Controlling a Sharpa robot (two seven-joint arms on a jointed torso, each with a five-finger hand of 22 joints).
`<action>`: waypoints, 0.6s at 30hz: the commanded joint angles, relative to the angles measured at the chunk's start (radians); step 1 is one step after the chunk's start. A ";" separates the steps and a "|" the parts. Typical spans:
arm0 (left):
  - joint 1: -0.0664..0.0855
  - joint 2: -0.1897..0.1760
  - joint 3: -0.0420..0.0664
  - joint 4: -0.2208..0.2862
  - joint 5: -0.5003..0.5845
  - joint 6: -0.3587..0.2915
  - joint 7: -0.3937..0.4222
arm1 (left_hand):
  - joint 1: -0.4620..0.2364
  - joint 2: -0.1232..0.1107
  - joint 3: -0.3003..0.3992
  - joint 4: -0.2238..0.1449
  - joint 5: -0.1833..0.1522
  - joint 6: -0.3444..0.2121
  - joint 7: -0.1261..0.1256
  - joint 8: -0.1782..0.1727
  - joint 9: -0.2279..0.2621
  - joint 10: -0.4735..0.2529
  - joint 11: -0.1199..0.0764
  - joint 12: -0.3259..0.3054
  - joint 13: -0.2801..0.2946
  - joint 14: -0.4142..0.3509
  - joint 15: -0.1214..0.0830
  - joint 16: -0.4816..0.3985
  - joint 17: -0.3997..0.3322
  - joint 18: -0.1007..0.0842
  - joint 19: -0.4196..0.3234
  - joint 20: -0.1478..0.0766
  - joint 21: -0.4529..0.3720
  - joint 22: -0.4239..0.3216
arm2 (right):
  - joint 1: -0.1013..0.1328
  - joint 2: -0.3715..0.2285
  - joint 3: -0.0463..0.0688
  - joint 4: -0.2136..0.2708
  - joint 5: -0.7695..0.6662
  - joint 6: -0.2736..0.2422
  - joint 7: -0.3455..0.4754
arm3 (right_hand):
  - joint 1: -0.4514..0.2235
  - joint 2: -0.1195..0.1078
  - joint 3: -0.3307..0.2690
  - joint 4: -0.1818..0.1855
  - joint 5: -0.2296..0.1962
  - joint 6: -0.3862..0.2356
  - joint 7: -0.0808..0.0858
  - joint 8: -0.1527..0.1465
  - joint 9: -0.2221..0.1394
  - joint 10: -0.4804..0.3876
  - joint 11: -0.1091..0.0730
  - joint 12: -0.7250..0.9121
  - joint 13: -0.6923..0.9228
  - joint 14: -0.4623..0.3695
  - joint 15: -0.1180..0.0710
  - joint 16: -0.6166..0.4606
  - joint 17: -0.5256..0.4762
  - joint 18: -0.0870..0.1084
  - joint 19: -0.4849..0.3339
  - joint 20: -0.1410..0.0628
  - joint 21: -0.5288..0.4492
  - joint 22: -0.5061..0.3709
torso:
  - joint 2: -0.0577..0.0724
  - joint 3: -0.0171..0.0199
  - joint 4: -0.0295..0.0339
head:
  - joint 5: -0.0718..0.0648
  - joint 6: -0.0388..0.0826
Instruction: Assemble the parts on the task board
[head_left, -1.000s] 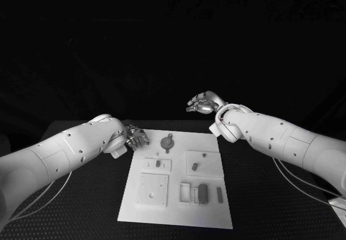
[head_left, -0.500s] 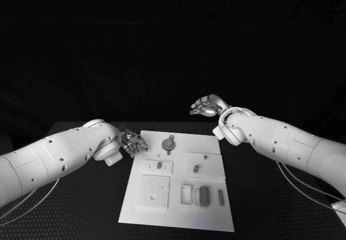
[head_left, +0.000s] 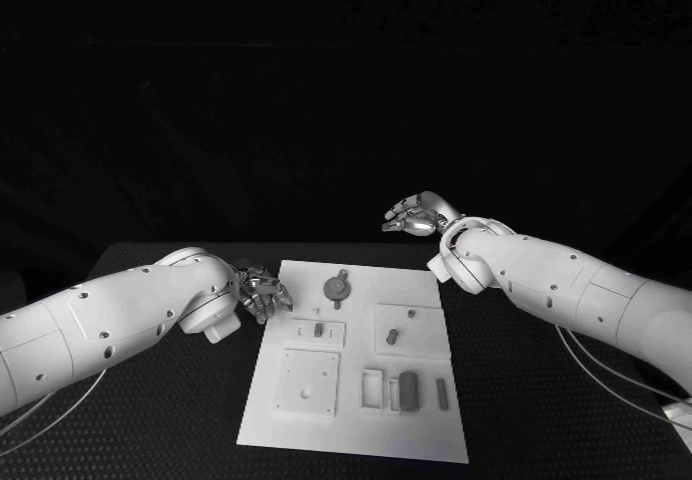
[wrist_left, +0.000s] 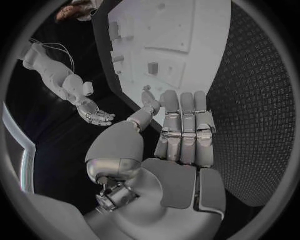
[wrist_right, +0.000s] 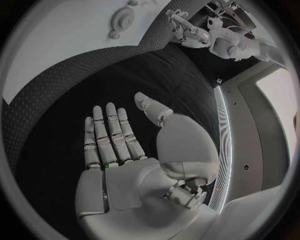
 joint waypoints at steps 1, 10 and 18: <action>0.000 -0.003 -0.007 0.024 -0.040 -0.009 -0.029 | 0.011 0.000 0.006 0.000 0.001 0.029 -0.021 0.006 0.021 0.003 -0.005 0.007 -0.001 0.007 -0.001 0.004 -0.002 -0.002 0.006 0.000 0.006 0.002 | -0.001 0.000 0.000 0.003 0.001 0.013 0.008 | -0.003 -0.004 0.000 0.002 -0.001 -0.009 0.011 0.004 -0.001 -0.001 0.005 -0.006 -0.001 -0.009 -0.001 -0.007 0.002 -0.014 -0.003 -0.001 -0.006 0.002 | 0.001 -0.0001 -0.0005 | 0.001 -0.004; -0.006 0.002 -0.035 0.047 -0.100 0.020 -0.042 | 0.008 0.000 0.006 0.000 0.000 0.032 -0.022 0.007 0.021 0.006 -0.006 0.007 -0.001 0.009 -0.002 0.006 -0.003 -0.002 0.008 0.000 0.005 0.005 | -0.002 -0.002 0.000 0.003 0.001 0.015 0.008 | -0.003 -0.004 0.000 0.002 -0.002 -0.009 0.011 0.005 -0.001 -0.001 0.005 -0.006 -0.001 -0.009 -0.001 -0.007 0.002 -0.015 -0.003 -0.001 -0.006 0.003 | 0.001 0.0002 -0.0003 | 0.001 -0.012; -0.015 0.015 -0.049 0.047 -0.124 0.023 -0.043 | 0.008 0.001 0.007 0.000 0.000 0.032 -0.022 0.007 0.021 0.006 -0.006 0.007 -0.001 0.009 -0.002 0.007 -0.003 -0.002 0.008 0.000 0.004 0.005 | -0.003 -0.001 0.000 0.001 0.001 0.011 0.012 | -0.004 -0.003 0.000 0.002 -0.001 -0.009 0.011 0.005 -0.002 0.000 0.005 -0.006 -0.001 -0.008 -0.001 -0.006 0.002 -0.014 -0.003 -0.001 -0.007 0.003 | 0.001 0.0002 -0.0006 | 0.000 -0.014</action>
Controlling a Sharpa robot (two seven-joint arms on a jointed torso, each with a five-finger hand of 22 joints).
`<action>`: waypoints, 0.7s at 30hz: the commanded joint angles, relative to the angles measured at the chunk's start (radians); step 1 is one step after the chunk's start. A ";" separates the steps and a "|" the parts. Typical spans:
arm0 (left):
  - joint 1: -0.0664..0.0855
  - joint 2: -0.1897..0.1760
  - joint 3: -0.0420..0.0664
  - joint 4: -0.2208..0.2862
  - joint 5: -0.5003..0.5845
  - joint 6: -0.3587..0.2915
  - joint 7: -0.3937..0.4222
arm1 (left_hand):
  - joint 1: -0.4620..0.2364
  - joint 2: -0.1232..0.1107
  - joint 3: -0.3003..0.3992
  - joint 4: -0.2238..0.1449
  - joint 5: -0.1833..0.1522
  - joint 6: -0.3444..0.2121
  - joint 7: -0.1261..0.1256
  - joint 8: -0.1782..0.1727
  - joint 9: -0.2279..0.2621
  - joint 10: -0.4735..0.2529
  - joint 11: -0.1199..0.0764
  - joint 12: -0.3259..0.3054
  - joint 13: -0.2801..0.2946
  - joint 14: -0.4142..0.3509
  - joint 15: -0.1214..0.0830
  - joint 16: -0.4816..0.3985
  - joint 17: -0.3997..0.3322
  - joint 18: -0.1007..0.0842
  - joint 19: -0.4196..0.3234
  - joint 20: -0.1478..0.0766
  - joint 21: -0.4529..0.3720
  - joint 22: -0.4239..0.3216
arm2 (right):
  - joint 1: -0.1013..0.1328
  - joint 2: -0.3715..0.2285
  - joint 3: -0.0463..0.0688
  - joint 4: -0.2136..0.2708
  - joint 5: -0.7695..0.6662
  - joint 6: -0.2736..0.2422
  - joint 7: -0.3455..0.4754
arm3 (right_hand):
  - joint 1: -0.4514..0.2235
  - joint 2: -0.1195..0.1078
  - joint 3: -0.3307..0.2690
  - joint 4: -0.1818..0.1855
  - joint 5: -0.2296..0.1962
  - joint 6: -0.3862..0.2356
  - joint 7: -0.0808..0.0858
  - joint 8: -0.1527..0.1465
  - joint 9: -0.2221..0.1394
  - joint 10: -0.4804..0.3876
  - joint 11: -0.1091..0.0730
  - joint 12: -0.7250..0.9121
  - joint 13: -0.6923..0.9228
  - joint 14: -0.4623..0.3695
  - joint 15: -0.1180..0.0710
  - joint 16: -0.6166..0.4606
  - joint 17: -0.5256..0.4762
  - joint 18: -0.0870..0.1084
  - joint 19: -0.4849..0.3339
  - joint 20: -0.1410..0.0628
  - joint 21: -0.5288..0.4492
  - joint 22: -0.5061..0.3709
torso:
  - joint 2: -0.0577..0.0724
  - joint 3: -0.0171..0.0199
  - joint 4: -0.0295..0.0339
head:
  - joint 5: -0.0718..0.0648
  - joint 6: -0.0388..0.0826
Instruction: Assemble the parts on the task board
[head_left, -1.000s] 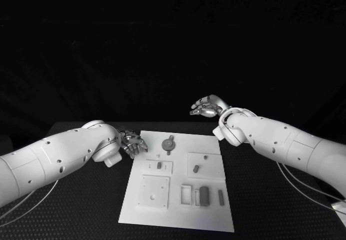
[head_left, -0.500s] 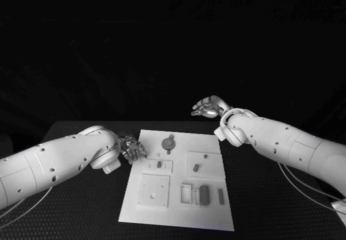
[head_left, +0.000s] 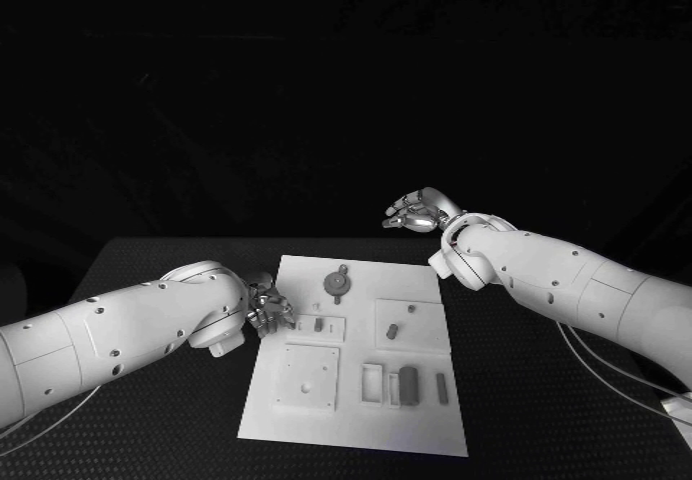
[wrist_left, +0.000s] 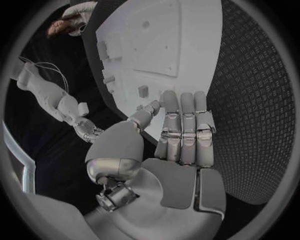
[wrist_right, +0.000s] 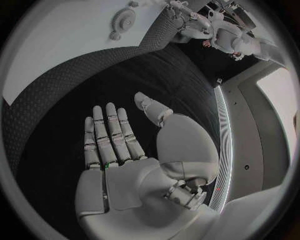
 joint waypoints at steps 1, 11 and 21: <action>-0.002 0.008 -0.002 0.004 -0.034 0.019 -0.004 | 0.009 0.001 0.008 -0.001 0.002 0.032 -0.022 0.002 0.021 0.000 -0.002 0.003 -0.001 0.005 0.002 0.006 -0.001 -0.002 0.008 0.000 0.004 0.001 | -0.001 0.001 0.000 0.001 0.000 0.010 0.012 | -0.004 -0.003 0.000 0.002 -0.001 -0.009 0.011 0.005 -0.001 0.000 0.005 -0.006 -0.001 -0.008 -0.001 -0.006 0.002 -0.014 -0.002 -0.001 -0.007 0.001 | 0.000 0.0001 0.0000 | -0.002 -0.001; -0.005 0.020 -0.009 0.000 -0.008 0.012 0.001 | 0.008 0.001 0.008 -0.001 0.004 0.033 -0.022 0.002 0.021 0.000 -0.002 0.003 -0.001 0.004 0.002 0.006 -0.001 -0.002 0.007 0.000 0.004 0.002 | -0.001 0.002 0.000 0.000 0.000 0.010 0.011 | -0.003 -0.003 0.000 0.002 -0.001 -0.009 0.011 0.005 -0.001 0.000 0.005 -0.006 -0.001 -0.008 -0.002 -0.006 0.002 -0.014 -0.002 -0.001 -0.008 0.002 | 0.000 -0.0001 0.0003 | -0.002 0.001; -0.005 0.029 -0.008 -0.005 -0.027 0.008 0.002 | 0.007 0.001 0.008 -0.001 0.006 0.033 -0.022 0.003 0.021 0.001 -0.002 0.003 -0.001 0.004 0.002 0.006 -0.002 -0.002 0.007 0.000 0.003 0.003 | -0.002 0.003 0.000 -0.001 0.000 0.011 0.012 | -0.003 -0.003 0.001 0.002 -0.001 -0.009 0.011 0.006 -0.002 0.000 0.005 -0.006 -0.001 -0.008 -0.002 -0.007 0.002 -0.014 -0.002 -0.001 -0.008 0.003 | 0.000 0.0001 -0.0002 | -0.002 0.002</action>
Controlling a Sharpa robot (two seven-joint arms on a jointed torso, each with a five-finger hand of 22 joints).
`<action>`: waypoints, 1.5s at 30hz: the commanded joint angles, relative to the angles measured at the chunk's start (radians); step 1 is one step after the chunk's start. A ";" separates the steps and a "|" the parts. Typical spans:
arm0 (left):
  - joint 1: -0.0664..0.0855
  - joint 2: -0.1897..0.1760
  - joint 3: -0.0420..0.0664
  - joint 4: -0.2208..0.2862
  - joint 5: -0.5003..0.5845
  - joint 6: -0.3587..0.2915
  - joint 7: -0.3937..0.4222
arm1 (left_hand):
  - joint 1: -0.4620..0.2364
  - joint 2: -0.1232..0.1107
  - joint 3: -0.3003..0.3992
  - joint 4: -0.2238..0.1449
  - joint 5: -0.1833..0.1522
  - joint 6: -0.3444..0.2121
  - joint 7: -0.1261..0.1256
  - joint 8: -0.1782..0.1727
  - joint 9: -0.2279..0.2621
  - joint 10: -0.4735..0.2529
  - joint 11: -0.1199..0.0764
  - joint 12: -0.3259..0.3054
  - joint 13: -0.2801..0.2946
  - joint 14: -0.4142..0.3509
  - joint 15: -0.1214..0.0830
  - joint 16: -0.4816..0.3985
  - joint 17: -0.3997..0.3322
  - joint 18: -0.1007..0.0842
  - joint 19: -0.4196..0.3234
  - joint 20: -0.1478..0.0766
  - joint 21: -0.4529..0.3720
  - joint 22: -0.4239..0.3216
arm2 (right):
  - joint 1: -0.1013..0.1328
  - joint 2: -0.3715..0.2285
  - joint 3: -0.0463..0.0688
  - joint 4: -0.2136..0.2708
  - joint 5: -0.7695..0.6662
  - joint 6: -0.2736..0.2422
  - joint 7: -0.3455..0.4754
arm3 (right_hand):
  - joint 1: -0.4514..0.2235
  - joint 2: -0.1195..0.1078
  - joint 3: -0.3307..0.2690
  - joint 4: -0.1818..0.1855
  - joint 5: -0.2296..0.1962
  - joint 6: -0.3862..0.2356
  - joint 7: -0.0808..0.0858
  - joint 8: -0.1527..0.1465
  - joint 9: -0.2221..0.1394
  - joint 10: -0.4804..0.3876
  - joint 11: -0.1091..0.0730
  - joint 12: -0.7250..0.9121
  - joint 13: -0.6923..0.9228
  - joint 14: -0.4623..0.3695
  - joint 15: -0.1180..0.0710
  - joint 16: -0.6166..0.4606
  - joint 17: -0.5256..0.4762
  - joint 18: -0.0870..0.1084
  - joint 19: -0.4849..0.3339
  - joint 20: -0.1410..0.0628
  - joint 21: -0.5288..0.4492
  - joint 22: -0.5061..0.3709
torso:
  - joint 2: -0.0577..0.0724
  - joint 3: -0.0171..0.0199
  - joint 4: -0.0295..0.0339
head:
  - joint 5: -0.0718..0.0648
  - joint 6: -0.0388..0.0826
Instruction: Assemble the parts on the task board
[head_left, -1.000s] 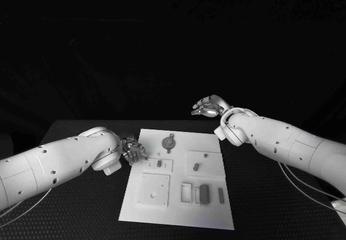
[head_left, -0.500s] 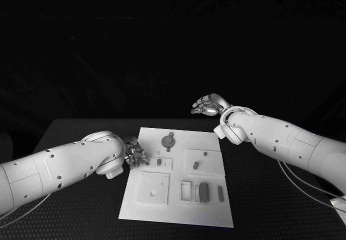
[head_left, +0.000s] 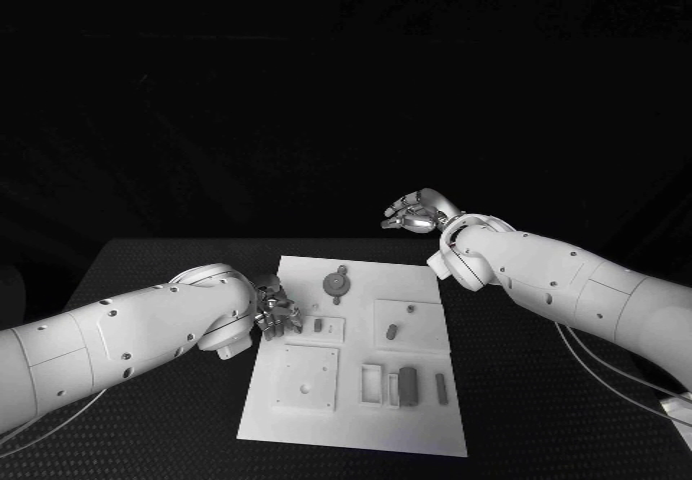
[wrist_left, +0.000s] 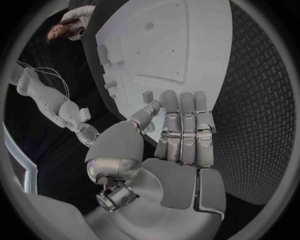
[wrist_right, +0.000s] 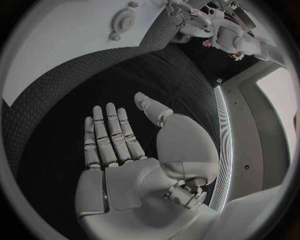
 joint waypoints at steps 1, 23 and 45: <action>-0.003 0.003 -0.002 -0.005 -0.016 0.005 0.001 | 0.007 0.001 0.006 0.001 0.005 0.030 -0.026 0.007 -0.001 -0.002 -0.006 0.003 -0.001 0.004 0.002 0.006 -0.001 -0.002 0.007 0.000 0.003 0.002 | -0.001 0.000 0.000 0.001 -0.001 0.011 0.011 | -0.003 -0.003 0.001 0.002 -0.001 -0.009 0.011 0.006 -0.002 0.000 0.005 -0.006 -0.001 -0.008 -0.002 -0.007 0.002 -0.014 -0.002 -0.001 -0.004 0.002 | 0.000 0.0000 0.0002 | 0.000 0.001; -0.003 0.009 -0.002 -0.020 -0.049 -0.005 0.001 | 0.007 -0.001 0.007 0.000 0.012 0.033 -0.028 0.009 -0.001 0.002 -0.008 0.005 0.000 0.005 0.001 0.009 -0.002 -0.002 0.009 -0.001 0.003 0.005 | -0.001 -0.001 0.000 0.000 -0.001 0.011 0.011 | -0.003 -0.002 0.001 0.001 -0.002 -0.009 0.011 0.007 -0.003 0.000 0.005 -0.006 -0.001 -0.008 -0.002 -0.007 0.003 -0.014 -0.001 -0.001 -0.007 0.004 | 0.000 -0.0003 0.0004 | -0.001 0.002; -0.005 0.006 -0.002 -0.004 -0.047 -0.053 0.024 | 0.012 -0.009 0.011 0.000 0.019 0.039 -0.030 0.012 0.000 0.008 -0.010 0.007 0.001 0.010 0.000 0.014 -0.003 0.000 0.014 -0.002 0.003 0.010 | -0.002 0.000 0.000 0.000 0.000 0.011 0.012 | -0.004 -0.002 0.000 0.002 -0.002 -0.009 0.011 0.007 -0.004 0.000 0.005 -0.007 -0.001 -0.008 -0.002 -0.007 0.003 -0.014 0.000 -0.001 -0.009 0.005 | 0.000 -0.0001 0.0011 | -0.002 -0.001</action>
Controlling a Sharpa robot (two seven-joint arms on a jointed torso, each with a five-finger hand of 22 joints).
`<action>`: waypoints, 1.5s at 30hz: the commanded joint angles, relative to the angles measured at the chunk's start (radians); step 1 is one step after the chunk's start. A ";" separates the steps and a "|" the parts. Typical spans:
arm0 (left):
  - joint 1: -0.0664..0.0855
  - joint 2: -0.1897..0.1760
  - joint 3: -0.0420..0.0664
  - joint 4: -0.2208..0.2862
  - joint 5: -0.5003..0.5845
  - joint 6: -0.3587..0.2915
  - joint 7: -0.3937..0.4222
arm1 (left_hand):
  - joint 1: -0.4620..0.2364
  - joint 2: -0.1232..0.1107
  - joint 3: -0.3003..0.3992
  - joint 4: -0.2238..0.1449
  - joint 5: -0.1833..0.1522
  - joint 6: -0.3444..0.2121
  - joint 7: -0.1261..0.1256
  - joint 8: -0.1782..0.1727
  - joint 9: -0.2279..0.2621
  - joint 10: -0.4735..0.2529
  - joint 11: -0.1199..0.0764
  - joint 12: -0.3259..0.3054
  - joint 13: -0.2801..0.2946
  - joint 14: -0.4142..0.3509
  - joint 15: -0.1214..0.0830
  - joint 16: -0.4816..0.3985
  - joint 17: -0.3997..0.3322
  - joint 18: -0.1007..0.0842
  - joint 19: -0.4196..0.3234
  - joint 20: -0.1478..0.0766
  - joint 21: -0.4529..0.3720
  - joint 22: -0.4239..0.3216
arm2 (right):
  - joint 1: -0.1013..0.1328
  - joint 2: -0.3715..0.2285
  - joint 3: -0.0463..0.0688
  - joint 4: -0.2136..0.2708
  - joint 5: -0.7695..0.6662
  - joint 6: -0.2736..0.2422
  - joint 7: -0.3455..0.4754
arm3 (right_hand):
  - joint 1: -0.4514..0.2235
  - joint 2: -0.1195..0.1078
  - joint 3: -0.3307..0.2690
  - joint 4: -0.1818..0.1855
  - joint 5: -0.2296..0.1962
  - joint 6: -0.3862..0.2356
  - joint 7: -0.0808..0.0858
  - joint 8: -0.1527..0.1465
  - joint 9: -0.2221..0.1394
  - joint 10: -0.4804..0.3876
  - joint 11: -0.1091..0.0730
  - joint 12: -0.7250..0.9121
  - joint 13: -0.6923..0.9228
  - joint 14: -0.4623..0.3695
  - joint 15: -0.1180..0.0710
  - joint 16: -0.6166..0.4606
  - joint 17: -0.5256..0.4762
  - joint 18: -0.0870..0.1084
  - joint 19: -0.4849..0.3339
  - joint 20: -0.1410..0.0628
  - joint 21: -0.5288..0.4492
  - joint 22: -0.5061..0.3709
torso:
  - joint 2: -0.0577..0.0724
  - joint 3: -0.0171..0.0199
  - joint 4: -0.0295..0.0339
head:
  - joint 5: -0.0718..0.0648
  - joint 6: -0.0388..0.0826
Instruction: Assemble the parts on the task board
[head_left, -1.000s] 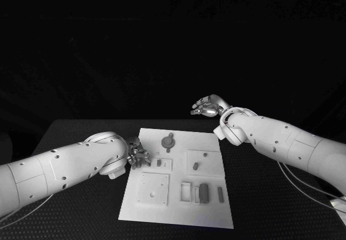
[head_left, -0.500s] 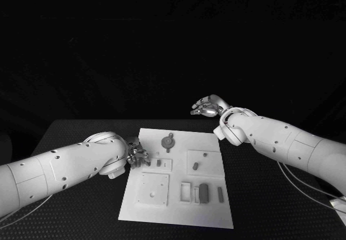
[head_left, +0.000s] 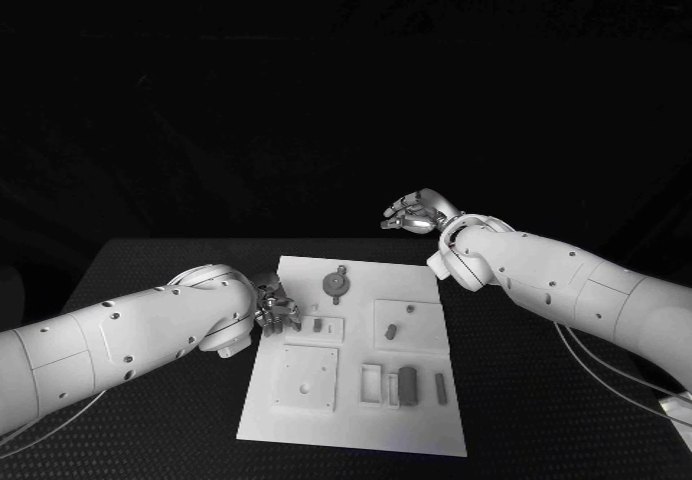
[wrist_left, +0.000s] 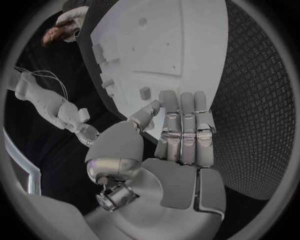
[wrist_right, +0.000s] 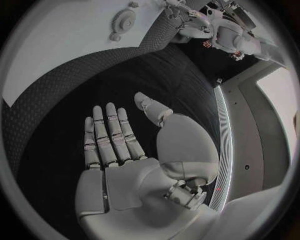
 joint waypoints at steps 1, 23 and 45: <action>-0.002 -0.002 -0.001 0.006 -0.005 -0.026 0.015 | 0.009 -0.005 0.006 -0.001 0.006 0.039 -0.030 0.003 0.000 0.005 -0.006 0.007 0.001 0.010 0.000 0.006 -0.001 0.000 0.007 -0.002 0.003 0.002 | -0.001 0.001 0.000 0.000 0.000 0.011 0.011 | -0.004 -0.002 0.000 0.002 -0.002 -0.009 0.011 0.002 -0.001 0.000 0.005 -0.007 -0.001 -0.008 -0.002 -0.003 0.002 -0.014 0.000 -0.001 -0.005 0.001 | 0.000 0.0004 0.0008 | 0.000 -0.002; -0.012 -0.017 -0.001 0.041 -0.104 -0.073 0.042 | 0.013 -0.014 0.008 0.000 0.019 0.045 -0.032 0.006 0.001 0.011 -0.008 0.009 0.003 0.015 -0.001 0.011 -0.002 0.000 0.012 -0.003 0.003 0.008 | -0.004 -0.002 0.000 0.002 0.000 0.012 0.012 | -0.005 -0.002 0.000 0.002 -0.002 -0.009 0.011 0.003 -0.002 0.000 0.005 -0.007 -0.001 -0.008 -0.002 -0.004 0.002 -0.014 0.001 -0.001 -0.006 0.003 | 0.000 -0.0002 0.0002 | 0.002 -0.004; -0.022 -0.038 -0.001 0.075 -0.127 -0.153 0.041 | 0.013 -0.025 0.011 0.001 0.061 0.054 -0.036 0.010 0.001 0.021 -0.012 0.012 0.005 0.024 -0.004 0.019 -0.004 0.002 0.023 -0.006 0.003 0.017 | -0.005 -0.004 0.000 0.002 0.000 0.012 0.012 | -0.005 -0.002 0.000 0.002 -0.002 -0.010 0.011 0.004 -0.003 0.000 0.005 -0.007 -0.001 -0.008 -0.002 -0.004 0.003 -0.014 0.001 -0.001 -0.008 0.004 | 0.000 0.0004 0.0003 | 0.001 -0.005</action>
